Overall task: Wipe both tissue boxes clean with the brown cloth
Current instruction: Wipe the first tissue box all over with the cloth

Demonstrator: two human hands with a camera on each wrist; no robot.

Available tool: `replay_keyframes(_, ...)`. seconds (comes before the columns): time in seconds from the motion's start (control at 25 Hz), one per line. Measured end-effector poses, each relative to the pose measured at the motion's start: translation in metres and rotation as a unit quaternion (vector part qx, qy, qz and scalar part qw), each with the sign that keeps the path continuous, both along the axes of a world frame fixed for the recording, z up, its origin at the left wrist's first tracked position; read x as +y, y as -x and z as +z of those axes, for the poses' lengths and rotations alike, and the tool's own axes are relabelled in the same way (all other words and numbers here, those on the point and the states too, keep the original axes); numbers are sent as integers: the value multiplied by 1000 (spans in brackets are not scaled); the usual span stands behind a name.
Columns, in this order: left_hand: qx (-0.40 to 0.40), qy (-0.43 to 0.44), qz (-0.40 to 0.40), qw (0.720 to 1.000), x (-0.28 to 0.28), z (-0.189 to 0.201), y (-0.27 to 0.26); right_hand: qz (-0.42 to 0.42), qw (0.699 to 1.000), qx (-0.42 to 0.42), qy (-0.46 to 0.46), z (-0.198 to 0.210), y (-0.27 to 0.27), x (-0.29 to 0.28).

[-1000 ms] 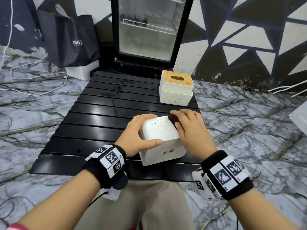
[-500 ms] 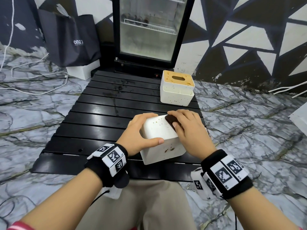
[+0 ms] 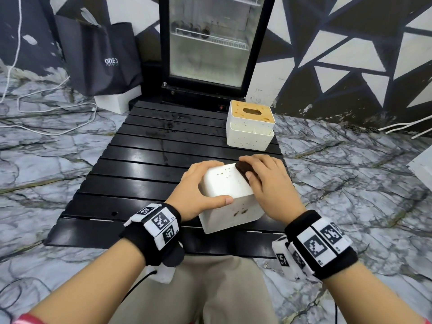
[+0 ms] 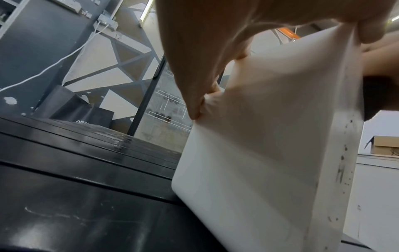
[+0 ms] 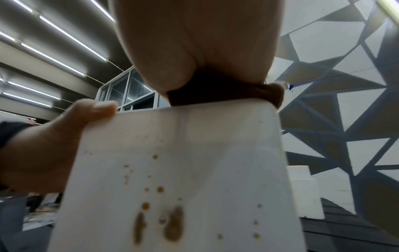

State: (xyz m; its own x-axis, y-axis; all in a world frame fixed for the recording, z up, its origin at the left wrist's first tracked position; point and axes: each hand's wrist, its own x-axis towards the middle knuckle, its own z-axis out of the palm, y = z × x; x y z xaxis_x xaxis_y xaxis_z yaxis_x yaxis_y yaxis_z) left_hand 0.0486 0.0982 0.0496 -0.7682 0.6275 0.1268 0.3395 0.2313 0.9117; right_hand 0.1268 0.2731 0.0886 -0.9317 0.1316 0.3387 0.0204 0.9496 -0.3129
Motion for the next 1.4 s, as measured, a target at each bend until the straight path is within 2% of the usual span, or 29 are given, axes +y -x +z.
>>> replay_keyframes(0.24, 0, -3, 1, 1000, 0, -1, 0, -40, 996, -19, 73, 3, 19, 22)
replay_keyframes(0.4, 13, -11, 17, 1000, 3, -4, -2, -55, 998, -16, 29, 3, 13, 11)
replay_keyframes(0.68, 17, -19, 51, 998, 9, -4, -12, 8, 999, 28, 12, -7, 0, -20)
replay_keyframes(0.84, 24, -10, 52, 998, 8, -2, -15, 16, 999, 5, 49, -4, -1, -15)
replay_keyframes(1.12, 65, 0, 101, 993, 16, -13, -32, 11, 994, -40, 100, 9, 21, 9)
replay_keyframes(1.24, 37, -18, 96, 994, 17, -12, -28, 27, 993, -44, 102, 10, 23, 14)
replay_keyframes(1.4, -36, -37, 26, 998, 14, -7, -20, 42, 992, -31, 112, 6, 16, 12)
